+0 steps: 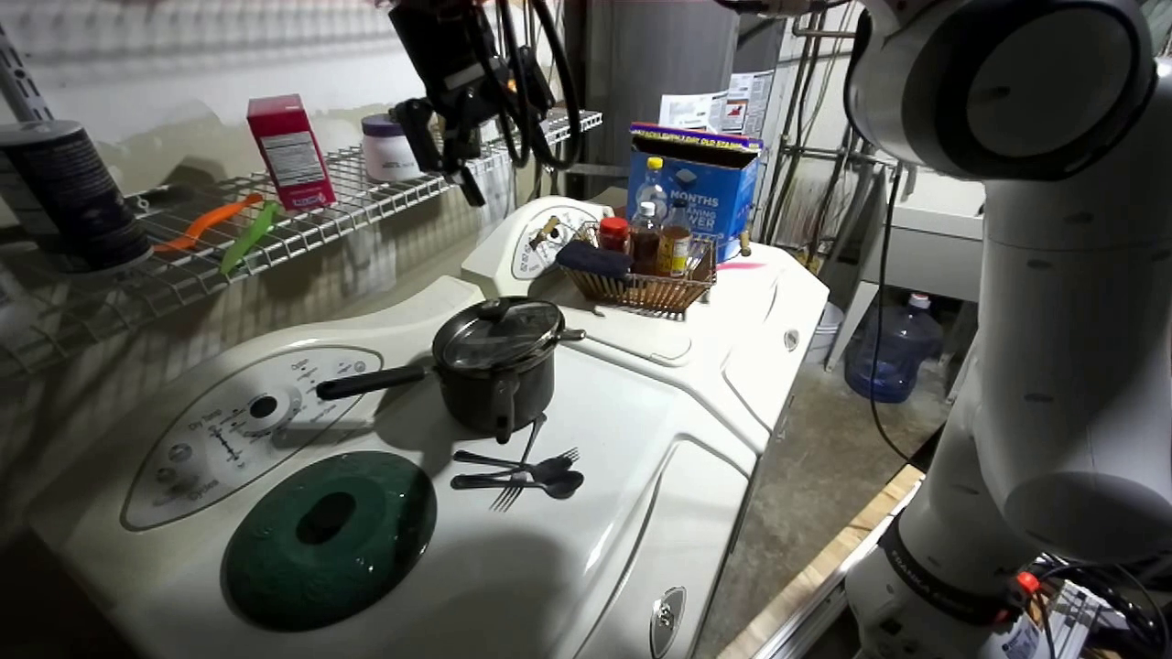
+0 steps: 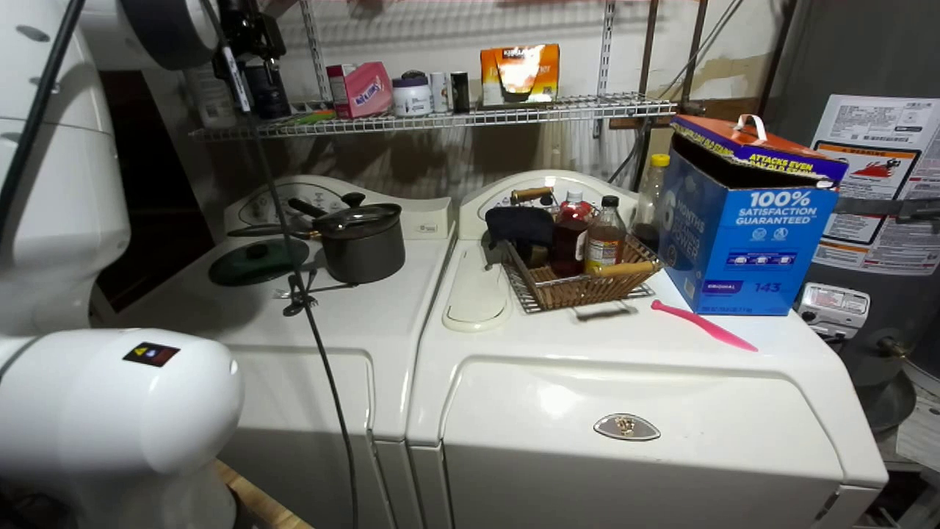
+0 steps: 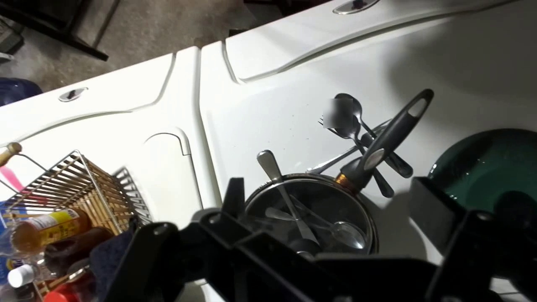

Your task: Put the pink box on the white rack

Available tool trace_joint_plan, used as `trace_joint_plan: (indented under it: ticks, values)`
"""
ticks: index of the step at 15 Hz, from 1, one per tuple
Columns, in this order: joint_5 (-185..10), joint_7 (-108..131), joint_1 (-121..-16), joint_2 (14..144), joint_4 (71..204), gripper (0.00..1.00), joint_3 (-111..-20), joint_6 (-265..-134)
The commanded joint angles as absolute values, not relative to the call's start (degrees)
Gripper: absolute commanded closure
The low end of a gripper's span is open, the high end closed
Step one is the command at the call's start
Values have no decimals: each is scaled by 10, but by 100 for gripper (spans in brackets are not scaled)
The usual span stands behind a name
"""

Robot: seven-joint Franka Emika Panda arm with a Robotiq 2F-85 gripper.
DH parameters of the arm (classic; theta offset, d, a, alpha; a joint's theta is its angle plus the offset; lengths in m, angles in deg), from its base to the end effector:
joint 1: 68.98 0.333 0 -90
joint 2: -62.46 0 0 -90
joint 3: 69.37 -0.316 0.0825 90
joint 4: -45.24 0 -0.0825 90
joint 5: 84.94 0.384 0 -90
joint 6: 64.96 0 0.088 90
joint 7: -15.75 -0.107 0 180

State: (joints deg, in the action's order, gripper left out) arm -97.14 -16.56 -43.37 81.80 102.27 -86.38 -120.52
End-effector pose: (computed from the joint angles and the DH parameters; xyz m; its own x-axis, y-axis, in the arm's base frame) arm 0.4696 0.3380 0.6499 0.9717 0.0569 -0.2291 0.1205 -0.9542 0.2739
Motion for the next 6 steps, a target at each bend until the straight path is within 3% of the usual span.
trace_joint_plan:
  ticks: [1,6]
  values:
    - [-974,-161,-441,805,1045,0,-863,-1212]
    - [-977,-152,-456,769,1105,0,-861,-1235]
